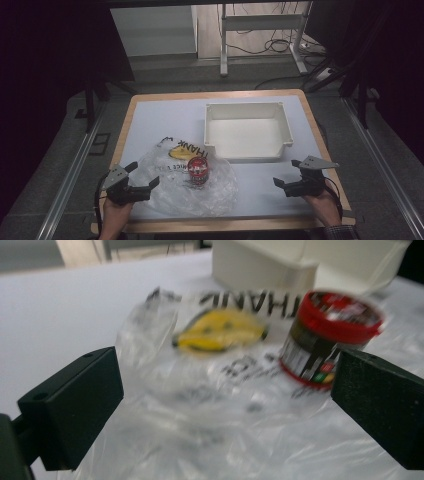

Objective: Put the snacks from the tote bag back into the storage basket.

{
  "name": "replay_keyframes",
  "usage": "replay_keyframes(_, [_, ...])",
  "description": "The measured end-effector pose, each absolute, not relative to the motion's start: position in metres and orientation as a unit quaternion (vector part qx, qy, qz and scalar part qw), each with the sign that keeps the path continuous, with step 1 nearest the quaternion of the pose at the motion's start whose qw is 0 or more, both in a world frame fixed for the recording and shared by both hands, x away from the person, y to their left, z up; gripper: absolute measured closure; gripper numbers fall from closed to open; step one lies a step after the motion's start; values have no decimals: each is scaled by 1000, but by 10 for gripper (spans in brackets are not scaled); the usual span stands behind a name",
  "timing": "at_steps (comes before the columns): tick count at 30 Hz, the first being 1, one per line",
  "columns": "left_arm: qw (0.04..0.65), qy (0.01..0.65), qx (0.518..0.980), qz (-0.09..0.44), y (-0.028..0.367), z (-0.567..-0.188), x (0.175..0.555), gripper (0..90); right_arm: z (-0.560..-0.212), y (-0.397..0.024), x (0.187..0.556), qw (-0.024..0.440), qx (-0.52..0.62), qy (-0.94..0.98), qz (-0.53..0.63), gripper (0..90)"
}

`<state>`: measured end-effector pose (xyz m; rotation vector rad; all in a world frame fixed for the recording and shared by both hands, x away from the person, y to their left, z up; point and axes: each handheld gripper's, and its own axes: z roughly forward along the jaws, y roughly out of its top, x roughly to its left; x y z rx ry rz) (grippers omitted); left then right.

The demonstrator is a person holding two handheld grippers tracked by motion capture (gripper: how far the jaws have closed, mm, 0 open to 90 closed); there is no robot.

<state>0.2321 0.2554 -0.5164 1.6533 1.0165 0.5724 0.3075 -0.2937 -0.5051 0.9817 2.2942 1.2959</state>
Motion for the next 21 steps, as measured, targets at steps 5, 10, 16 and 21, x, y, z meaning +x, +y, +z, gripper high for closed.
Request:
replay_keyframes(5, [553, 405, 685, 246, 253, -514, 228, 2, -498, -294, 303, 175, 322, 792, 488, 0])
replay_keyframes(10, [549, 397, 692, 250, 251, -512, 227, 7, -494, -293, 300, 178, 306, 786, 508, 0])
replay_keyframes(16, [553, 390, 689, 258, 250, -511, 226, 7, -490, -290, 297, 180, 288, 780, 525, 0])
replay_keyframes(21, [552, 387, 691, 261, 249, -511, 225, 6, -488, -289, 296, 179, 285, 778, 530, 0])
